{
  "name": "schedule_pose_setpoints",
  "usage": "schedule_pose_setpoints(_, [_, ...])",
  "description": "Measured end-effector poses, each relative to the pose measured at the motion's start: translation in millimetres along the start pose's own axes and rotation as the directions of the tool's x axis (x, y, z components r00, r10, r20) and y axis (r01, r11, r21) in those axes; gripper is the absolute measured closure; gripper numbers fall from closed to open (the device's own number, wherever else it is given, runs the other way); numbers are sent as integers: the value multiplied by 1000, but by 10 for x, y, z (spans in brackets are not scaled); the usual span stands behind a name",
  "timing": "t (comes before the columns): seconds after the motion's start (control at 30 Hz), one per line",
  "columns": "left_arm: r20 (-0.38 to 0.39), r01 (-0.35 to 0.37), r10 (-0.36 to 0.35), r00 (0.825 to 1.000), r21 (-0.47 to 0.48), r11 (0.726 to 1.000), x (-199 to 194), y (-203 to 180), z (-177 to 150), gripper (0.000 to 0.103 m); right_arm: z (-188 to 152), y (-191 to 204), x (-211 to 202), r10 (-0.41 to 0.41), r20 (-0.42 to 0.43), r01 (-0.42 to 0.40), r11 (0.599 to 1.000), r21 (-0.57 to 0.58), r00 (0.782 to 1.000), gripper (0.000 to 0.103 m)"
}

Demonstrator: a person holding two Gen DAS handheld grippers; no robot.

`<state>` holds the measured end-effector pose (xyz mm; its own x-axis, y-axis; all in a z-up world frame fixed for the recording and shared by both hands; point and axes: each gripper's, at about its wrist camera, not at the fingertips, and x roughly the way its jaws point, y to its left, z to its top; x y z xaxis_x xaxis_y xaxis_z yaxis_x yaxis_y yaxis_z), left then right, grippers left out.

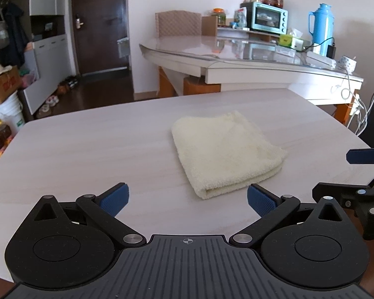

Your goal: Fold towel

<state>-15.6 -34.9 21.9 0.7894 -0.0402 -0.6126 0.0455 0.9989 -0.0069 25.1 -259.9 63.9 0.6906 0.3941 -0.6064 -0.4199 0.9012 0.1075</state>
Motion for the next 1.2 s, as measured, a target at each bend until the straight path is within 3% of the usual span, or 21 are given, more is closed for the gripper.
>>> schedule_pose_setpoints(1.2, [-59,26,-24,998,27,999,276,59,113,0,124,-89,242,-15,-63,15,1000,0,998,0])
